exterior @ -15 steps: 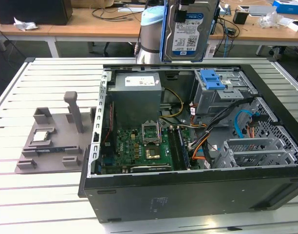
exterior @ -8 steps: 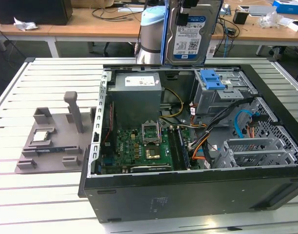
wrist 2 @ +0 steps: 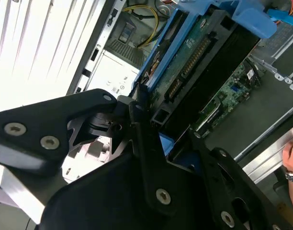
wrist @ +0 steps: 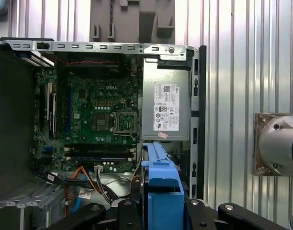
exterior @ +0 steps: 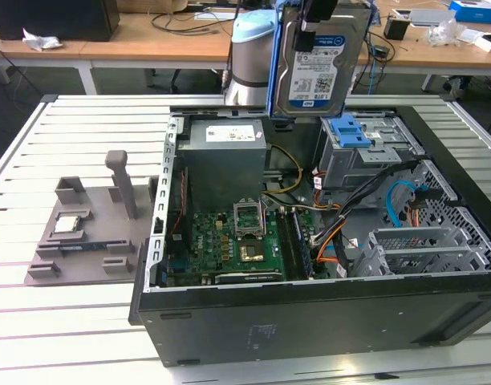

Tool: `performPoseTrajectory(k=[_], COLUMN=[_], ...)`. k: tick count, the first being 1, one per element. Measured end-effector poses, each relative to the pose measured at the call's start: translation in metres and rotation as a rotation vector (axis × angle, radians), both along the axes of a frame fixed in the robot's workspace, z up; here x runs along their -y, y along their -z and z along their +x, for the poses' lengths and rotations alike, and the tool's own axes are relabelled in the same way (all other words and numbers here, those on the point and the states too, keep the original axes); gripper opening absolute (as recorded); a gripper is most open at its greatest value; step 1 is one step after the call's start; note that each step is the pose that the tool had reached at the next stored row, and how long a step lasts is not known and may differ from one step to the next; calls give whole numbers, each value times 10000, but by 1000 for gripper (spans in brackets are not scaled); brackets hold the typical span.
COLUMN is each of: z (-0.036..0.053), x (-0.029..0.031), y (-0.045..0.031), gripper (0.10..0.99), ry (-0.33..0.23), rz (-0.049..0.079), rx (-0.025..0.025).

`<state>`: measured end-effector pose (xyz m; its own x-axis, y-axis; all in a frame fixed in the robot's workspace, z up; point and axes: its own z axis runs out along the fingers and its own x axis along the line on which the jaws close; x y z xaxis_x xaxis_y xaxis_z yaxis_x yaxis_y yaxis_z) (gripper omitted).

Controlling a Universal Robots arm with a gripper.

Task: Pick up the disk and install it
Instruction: 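Pick up the disk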

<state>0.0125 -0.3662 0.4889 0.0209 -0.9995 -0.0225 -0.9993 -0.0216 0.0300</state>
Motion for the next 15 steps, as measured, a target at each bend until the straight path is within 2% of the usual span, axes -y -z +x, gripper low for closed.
performPoseTrajectory(k=[6,14,15], z=[0,0,0], x=[183,362,428], y=[12,37,44], gripper=[369,369,369], ry=[1,0,1], rz=[0,1,1], rx=[0,0,0])
